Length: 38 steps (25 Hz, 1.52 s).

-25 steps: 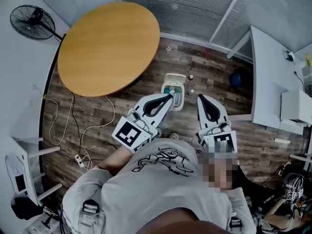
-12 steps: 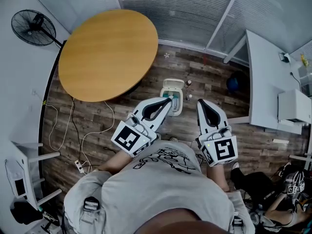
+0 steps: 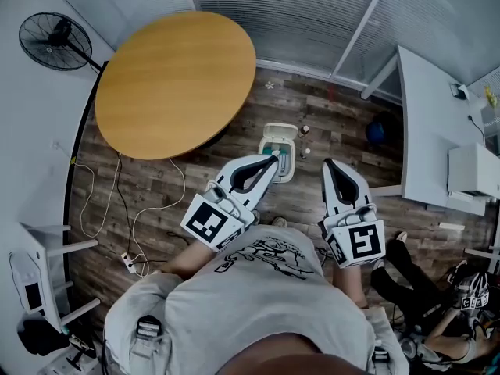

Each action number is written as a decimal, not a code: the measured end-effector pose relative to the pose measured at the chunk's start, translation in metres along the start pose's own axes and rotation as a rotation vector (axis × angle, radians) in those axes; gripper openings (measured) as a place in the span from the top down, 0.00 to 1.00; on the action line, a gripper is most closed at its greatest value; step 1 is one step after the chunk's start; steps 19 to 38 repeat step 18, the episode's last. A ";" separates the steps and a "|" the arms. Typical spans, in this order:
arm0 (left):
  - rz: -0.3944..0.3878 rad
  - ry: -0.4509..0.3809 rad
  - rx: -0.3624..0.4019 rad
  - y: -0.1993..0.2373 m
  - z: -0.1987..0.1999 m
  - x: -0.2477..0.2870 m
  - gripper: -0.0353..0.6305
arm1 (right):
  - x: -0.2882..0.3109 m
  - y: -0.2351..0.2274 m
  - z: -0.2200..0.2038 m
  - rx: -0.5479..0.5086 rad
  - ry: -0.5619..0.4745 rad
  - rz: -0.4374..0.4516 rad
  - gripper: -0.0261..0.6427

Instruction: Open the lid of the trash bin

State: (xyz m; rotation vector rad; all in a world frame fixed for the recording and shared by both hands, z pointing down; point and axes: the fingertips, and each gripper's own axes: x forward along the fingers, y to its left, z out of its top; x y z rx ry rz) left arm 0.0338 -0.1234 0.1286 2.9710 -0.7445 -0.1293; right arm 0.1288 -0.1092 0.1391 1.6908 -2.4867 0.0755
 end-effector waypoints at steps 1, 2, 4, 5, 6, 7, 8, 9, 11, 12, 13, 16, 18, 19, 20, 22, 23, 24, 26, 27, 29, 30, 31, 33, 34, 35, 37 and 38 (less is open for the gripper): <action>-0.001 0.001 0.000 0.000 0.000 0.000 0.92 | 0.000 -0.001 0.000 -0.004 0.000 -0.002 0.95; 0.000 0.001 -0.001 0.000 0.000 0.001 0.92 | 0.000 -0.002 0.000 -0.007 0.000 -0.003 0.95; 0.003 -0.001 -0.003 0.001 0.000 0.002 0.92 | 0.001 -0.006 0.001 -0.010 -0.002 -0.005 0.95; 0.005 -0.002 -0.005 0.002 0.001 0.002 0.92 | 0.000 -0.007 0.002 -0.010 -0.003 -0.007 0.95; 0.007 -0.003 -0.007 0.002 0.001 0.002 0.92 | 0.000 -0.008 0.002 -0.010 -0.004 -0.008 0.95; 0.009 -0.003 -0.008 0.002 0.001 0.002 0.92 | 0.000 -0.008 0.003 -0.010 -0.005 -0.008 0.95; 0.010 -0.002 -0.008 0.002 0.001 0.002 0.92 | -0.001 -0.008 0.003 -0.010 -0.006 -0.008 0.95; 0.011 -0.001 -0.008 0.001 0.001 0.002 0.92 | -0.002 -0.008 0.003 -0.009 -0.007 -0.007 0.95; 0.012 -0.002 -0.008 0.000 0.001 0.003 0.92 | -0.002 -0.008 0.003 -0.008 -0.008 -0.006 0.95; 0.011 -0.003 -0.008 0.000 0.001 0.003 0.92 | -0.002 -0.008 0.003 -0.008 -0.008 -0.006 0.95; 0.011 -0.004 -0.008 0.000 0.002 0.003 0.92 | -0.002 -0.009 0.003 -0.009 -0.008 -0.005 0.95; 0.011 -0.005 -0.008 -0.001 0.002 0.005 0.92 | -0.002 -0.010 0.003 -0.010 -0.009 -0.003 0.95; 0.012 -0.005 -0.008 -0.001 0.002 0.006 0.92 | -0.003 -0.011 0.003 -0.011 -0.011 -0.002 0.95; 0.012 -0.005 -0.008 -0.001 0.002 0.006 0.92 | -0.003 -0.011 0.003 -0.011 -0.011 -0.002 0.95; 0.012 -0.005 -0.008 -0.001 0.002 0.006 0.92 | -0.003 -0.011 0.003 -0.011 -0.011 -0.002 0.95; 0.012 -0.005 -0.008 -0.001 0.002 0.006 0.92 | -0.003 -0.011 0.003 -0.011 -0.011 -0.002 0.95; 0.012 -0.005 -0.008 -0.001 0.002 0.006 0.92 | -0.003 -0.011 0.003 -0.011 -0.011 -0.002 0.95; 0.012 -0.005 -0.008 -0.001 0.002 0.006 0.92 | -0.003 -0.011 0.003 -0.011 -0.011 -0.002 0.95; 0.012 -0.005 -0.008 -0.001 0.002 0.006 0.92 | -0.003 -0.011 0.003 -0.011 -0.011 -0.002 0.95; 0.012 -0.005 -0.008 -0.001 0.002 0.006 0.92 | -0.003 -0.011 0.003 -0.011 -0.011 -0.002 0.95; 0.012 -0.005 -0.008 -0.001 0.002 0.006 0.92 | -0.003 -0.011 0.003 -0.011 -0.011 -0.002 0.95; 0.012 -0.005 -0.008 -0.001 0.002 0.006 0.92 | -0.003 -0.011 0.003 -0.011 -0.011 -0.002 0.95; 0.012 -0.005 -0.008 -0.001 0.002 0.006 0.92 | -0.003 -0.011 0.003 -0.011 -0.011 -0.002 0.95; 0.012 -0.005 -0.008 -0.001 0.002 0.006 0.92 | -0.003 -0.011 0.003 -0.011 -0.011 -0.002 0.95; 0.012 -0.005 -0.008 -0.001 0.002 0.006 0.92 | -0.003 -0.011 0.003 -0.011 -0.011 -0.002 0.95; 0.012 -0.005 -0.008 -0.001 0.002 0.006 0.92 | -0.003 -0.011 0.003 -0.011 -0.011 -0.002 0.95; 0.012 -0.005 -0.008 -0.001 0.002 0.006 0.92 | -0.003 -0.011 0.003 -0.011 -0.011 -0.002 0.95; 0.012 -0.005 -0.008 -0.001 0.002 0.006 0.92 | -0.003 -0.011 0.003 -0.011 -0.011 -0.002 0.95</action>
